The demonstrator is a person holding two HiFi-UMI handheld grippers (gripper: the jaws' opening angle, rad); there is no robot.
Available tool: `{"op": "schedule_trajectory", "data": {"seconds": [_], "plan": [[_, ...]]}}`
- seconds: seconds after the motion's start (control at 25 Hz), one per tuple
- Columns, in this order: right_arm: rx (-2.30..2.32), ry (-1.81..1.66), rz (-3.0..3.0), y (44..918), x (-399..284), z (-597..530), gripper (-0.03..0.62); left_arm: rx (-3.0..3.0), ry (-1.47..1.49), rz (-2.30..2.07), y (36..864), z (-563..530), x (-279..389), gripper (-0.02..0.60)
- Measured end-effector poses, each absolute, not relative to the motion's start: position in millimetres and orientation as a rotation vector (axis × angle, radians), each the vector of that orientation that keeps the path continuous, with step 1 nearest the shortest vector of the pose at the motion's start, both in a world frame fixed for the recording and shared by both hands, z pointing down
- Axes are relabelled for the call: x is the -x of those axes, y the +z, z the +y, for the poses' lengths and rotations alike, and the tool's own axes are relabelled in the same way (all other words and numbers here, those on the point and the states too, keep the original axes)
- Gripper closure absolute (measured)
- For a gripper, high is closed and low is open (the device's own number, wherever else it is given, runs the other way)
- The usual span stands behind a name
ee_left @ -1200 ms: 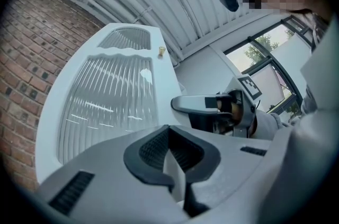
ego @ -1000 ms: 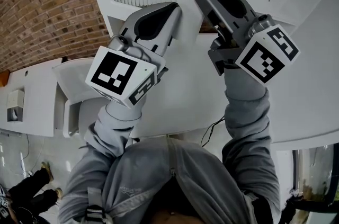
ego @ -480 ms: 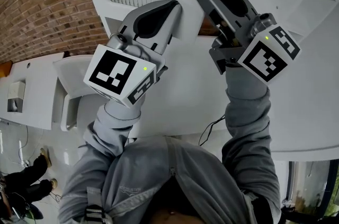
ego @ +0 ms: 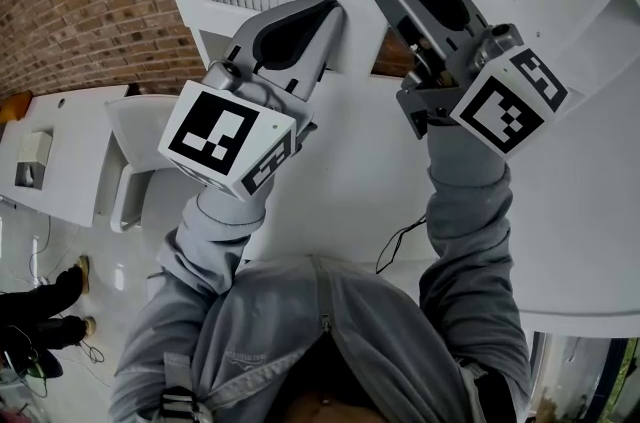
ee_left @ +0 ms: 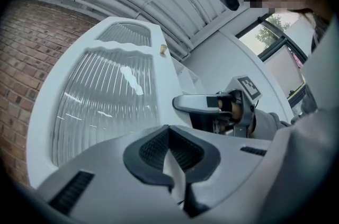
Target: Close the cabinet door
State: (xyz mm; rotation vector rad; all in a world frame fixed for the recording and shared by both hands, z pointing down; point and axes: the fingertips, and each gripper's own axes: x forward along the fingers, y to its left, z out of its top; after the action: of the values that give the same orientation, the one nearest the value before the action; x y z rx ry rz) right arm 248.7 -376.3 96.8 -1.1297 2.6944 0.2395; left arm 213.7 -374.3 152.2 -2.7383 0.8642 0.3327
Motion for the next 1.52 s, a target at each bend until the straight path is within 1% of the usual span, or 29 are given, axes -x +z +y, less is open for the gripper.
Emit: {"op": "schedule_trajectory", "data": {"seconds": [0.76, 1.52], "plan": [[0.969, 0.212, 2.755, 101, -265, -407, 0.49, 2.665, 0.31, 1.037, 159, -395, -236, 0.578], [0.955, 0.18, 2.77, 102, -269, -421, 0.484, 2.68, 0.259, 1.012, 163, -413, -241, 0.578]]}}
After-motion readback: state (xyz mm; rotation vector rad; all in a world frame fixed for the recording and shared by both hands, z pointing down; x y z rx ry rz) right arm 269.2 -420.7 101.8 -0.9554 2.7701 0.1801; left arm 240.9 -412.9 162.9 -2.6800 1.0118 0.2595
